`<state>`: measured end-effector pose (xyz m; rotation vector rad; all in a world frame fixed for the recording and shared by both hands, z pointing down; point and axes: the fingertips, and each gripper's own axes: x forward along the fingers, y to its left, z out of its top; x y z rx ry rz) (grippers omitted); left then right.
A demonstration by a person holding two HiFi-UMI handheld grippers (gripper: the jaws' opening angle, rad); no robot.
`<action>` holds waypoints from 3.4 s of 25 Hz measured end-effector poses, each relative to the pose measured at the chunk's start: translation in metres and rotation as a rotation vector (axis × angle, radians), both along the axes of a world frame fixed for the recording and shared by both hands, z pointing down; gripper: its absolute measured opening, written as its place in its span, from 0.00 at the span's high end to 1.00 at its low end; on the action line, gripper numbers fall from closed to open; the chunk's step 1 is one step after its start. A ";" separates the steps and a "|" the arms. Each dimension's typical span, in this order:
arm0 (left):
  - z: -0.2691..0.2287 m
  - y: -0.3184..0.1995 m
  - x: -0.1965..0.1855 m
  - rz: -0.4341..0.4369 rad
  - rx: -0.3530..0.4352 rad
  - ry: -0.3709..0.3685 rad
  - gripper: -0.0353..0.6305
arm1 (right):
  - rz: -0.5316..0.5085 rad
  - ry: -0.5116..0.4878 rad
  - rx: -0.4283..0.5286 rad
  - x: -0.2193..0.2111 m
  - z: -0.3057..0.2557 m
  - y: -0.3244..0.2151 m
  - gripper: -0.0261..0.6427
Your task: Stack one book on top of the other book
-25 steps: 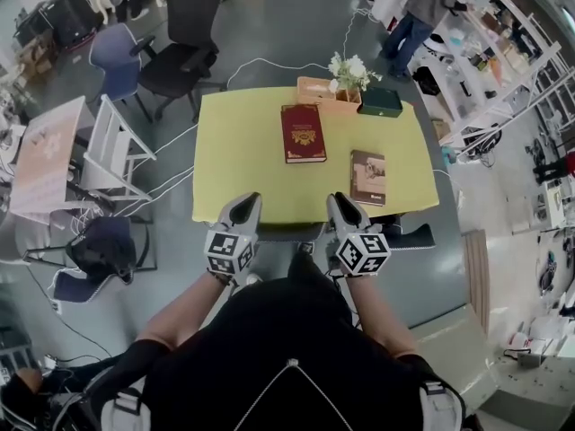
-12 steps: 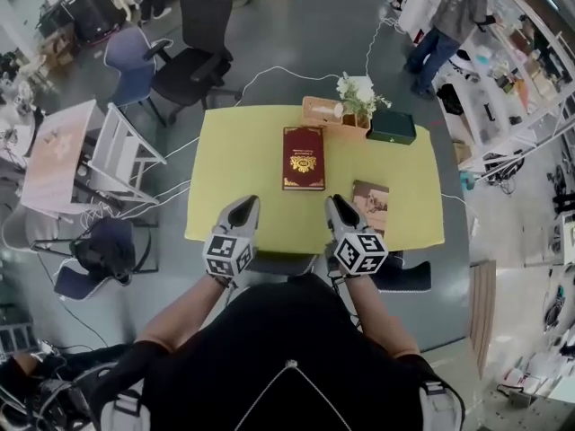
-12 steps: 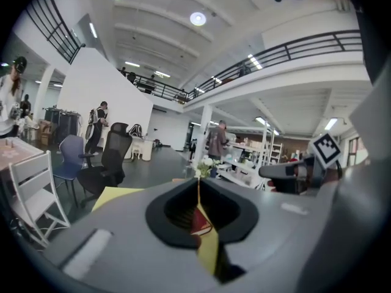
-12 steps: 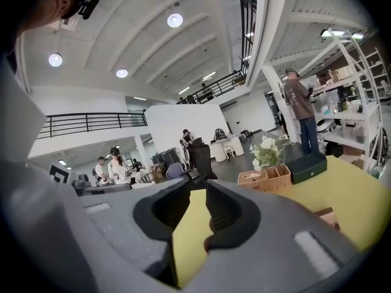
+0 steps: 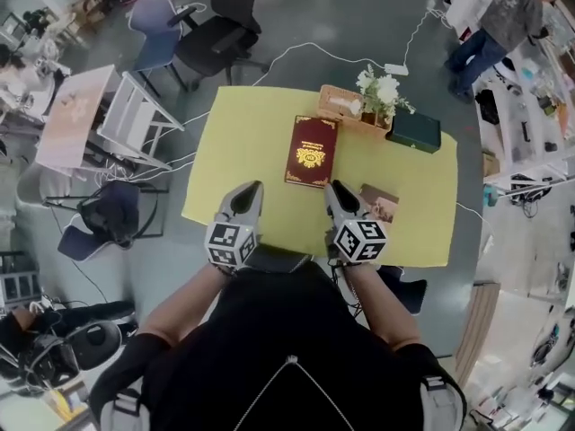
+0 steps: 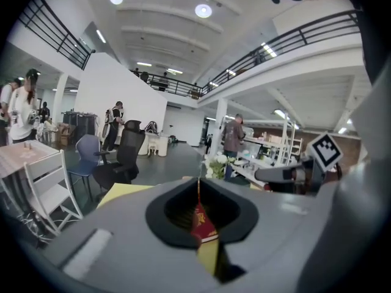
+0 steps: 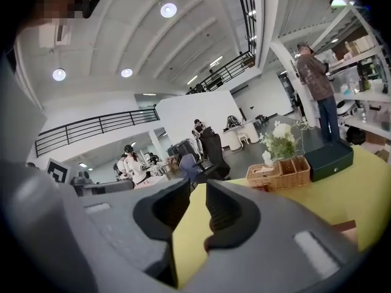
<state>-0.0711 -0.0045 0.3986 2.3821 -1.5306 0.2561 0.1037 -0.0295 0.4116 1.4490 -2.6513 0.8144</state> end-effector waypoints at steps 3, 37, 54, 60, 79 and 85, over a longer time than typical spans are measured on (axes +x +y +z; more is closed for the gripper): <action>0.005 -0.006 0.009 -0.019 -0.015 -0.014 0.92 | -0.032 -0.010 -0.025 -0.002 0.014 -0.007 0.83; 0.274 -0.106 0.018 0.147 -0.457 0.046 0.62 | 0.127 0.094 -0.422 0.020 0.277 -0.090 0.58; 0.356 -0.128 0.055 0.125 -0.604 0.162 0.55 | 0.127 0.050 -0.510 0.012 0.344 -0.108 0.53; 0.353 -0.125 0.060 0.129 -0.600 0.157 0.62 | 0.124 0.074 -0.506 0.010 0.343 -0.106 0.54; 0.327 -0.009 0.031 0.166 -0.549 0.125 0.62 | 0.182 0.027 -0.535 -0.017 0.315 0.021 0.54; 0.325 0.037 0.003 0.205 -0.554 0.124 0.62 | 0.169 0.018 -0.561 -0.047 0.313 0.077 0.54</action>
